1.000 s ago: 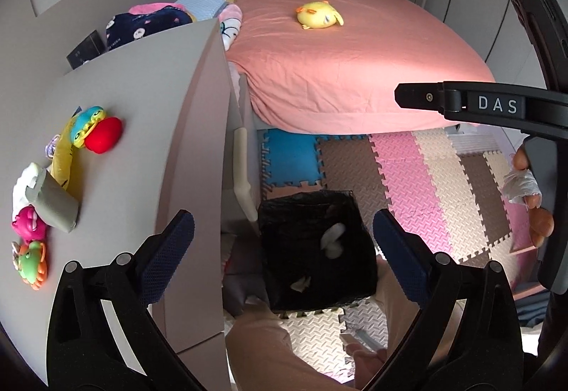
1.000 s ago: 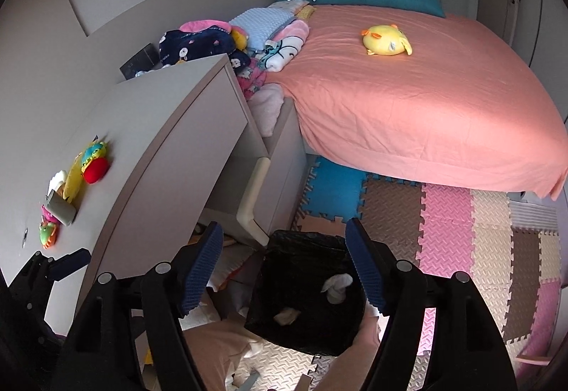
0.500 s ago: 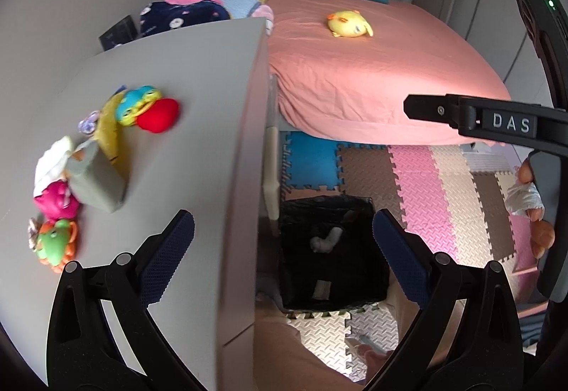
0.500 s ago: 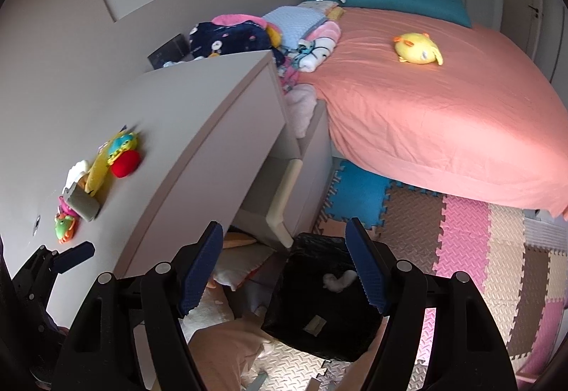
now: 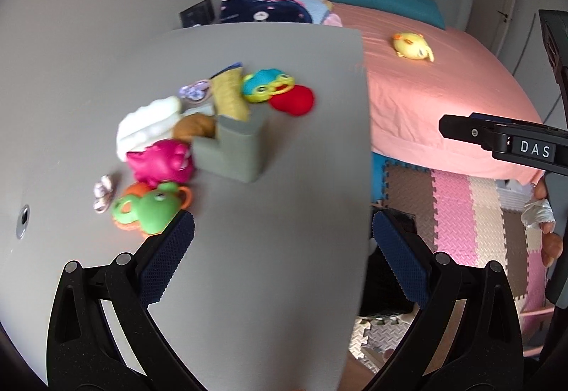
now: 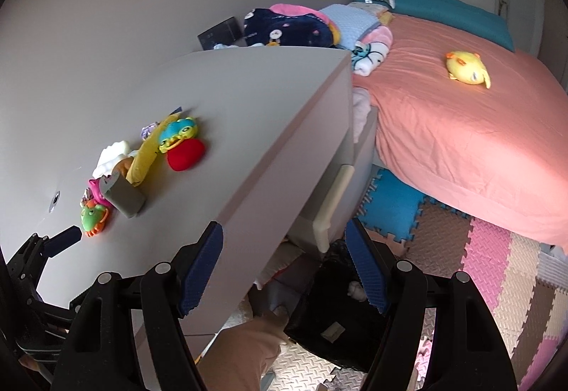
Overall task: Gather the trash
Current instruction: 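Grasp the green seahorse toy with the left tool while the right tool grasps the red heart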
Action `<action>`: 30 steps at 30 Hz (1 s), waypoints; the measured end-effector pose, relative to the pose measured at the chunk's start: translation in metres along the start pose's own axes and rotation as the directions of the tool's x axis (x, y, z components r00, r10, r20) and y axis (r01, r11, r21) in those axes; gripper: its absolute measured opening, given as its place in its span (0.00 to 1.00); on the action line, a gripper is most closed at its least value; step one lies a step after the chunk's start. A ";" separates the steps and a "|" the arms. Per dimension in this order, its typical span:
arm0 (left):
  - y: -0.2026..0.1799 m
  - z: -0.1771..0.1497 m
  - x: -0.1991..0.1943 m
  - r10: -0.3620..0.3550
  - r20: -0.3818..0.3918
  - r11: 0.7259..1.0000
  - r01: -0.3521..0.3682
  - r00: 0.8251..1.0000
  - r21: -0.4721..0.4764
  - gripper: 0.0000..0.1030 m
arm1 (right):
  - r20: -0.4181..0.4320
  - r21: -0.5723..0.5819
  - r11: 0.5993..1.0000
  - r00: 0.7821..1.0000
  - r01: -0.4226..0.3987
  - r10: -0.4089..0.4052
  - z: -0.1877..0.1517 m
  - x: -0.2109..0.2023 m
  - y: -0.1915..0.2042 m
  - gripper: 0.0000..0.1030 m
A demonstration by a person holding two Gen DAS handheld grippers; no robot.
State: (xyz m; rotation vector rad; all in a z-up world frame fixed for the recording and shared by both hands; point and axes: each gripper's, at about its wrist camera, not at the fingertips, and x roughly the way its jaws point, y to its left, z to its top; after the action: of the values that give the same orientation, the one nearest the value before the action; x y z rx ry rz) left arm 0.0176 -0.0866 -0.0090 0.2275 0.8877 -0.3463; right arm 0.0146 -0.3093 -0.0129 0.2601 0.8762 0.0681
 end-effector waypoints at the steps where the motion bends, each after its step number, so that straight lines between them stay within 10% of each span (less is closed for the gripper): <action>1: 0.006 -0.001 0.000 0.010 -0.004 1.000 -0.010 1.000 -0.010 0.94 | -0.004 -0.006 1.000 1.000 -0.006 0.006 0.002 0.003 0.004 0.70; 30: 0.109 0.003 0.055 0.087 -0.109 0.981 -0.105 0.990 -0.163 0.94 | -0.117 -0.177 0.978 0.989 -0.108 0.088 0.054 0.103 0.087 0.70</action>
State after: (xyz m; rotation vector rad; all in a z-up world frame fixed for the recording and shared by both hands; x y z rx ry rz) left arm 0.0942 0.0014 -0.0448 0.1317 0.9968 -0.1696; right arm 0.1268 -0.2188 -0.0352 0.1277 0.9588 0.2556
